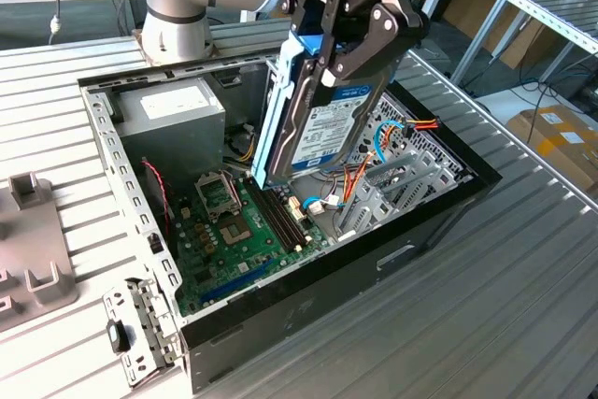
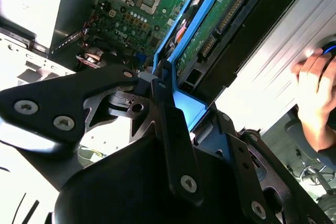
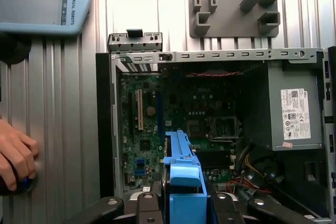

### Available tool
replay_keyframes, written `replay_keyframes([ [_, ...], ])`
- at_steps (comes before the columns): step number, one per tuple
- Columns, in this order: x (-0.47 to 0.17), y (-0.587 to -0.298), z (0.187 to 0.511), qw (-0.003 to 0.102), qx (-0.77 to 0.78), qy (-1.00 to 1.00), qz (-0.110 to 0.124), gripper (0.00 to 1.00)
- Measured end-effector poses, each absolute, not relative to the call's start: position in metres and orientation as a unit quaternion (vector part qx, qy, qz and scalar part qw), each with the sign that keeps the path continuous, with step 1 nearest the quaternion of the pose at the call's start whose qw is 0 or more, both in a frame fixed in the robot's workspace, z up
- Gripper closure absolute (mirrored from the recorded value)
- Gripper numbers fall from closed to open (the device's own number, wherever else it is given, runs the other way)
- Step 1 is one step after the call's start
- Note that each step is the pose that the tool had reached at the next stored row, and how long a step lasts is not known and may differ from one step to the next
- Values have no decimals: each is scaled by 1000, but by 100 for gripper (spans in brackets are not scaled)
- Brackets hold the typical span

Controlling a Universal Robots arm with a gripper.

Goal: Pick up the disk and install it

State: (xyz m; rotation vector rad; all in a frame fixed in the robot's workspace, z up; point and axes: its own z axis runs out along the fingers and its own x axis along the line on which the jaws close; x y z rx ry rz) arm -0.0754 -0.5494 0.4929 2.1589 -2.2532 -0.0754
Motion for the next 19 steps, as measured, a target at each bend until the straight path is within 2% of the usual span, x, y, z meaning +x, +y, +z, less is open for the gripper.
replay_keyframes([
  [5,-64,-565,493,10,692,-722,-24,63],
  [19,-56,-576,493,10,692,-722,-24,63],
])
